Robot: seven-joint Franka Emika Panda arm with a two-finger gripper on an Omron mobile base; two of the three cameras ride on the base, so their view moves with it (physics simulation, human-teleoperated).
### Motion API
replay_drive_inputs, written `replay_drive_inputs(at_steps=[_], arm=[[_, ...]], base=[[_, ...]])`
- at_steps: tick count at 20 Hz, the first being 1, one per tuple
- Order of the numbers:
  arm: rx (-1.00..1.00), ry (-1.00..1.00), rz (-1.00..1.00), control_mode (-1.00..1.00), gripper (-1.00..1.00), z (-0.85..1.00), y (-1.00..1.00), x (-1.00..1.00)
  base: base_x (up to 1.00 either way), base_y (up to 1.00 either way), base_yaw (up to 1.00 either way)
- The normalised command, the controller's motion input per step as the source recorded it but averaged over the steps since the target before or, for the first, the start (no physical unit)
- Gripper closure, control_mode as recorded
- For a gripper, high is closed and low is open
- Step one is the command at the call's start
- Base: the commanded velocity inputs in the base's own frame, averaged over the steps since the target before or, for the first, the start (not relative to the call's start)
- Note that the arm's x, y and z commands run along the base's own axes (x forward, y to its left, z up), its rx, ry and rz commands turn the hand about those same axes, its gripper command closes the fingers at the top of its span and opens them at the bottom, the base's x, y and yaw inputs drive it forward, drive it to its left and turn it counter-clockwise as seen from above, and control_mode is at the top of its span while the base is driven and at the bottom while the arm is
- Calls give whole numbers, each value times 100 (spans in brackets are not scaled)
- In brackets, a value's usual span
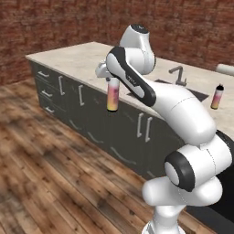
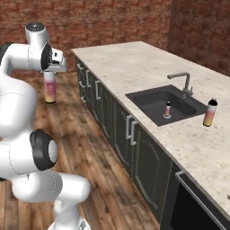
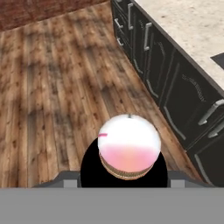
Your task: Place the large bottle from the dining counter next to the other large bottle outside the sink, and place the small bottle from the dining counter next to the other small bottle inside the sink.
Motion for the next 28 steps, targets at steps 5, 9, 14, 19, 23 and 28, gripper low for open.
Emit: replay_drive_inputs(at_steps=[5, 9, 14, 19, 23, 28], arm=[[0, 0, 0, 100, 100, 0, 0, 0], [0, 0, 0, 100, 100, 0, 0, 0], [0, 0, 0, 100, 100, 0, 0, 0], [0, 0, 0, 100, 100, 0, 0, 0], [0, 0, 0, 100, 100, 0, 0, 0], [0, 0, 0, 100, 100, 0, 0, 0]], base=[[0, 0, -25], [0, 0, -25], [0, 0, -25], [0, 0, -25], [0, 0, -25], [0, 0, -25]])
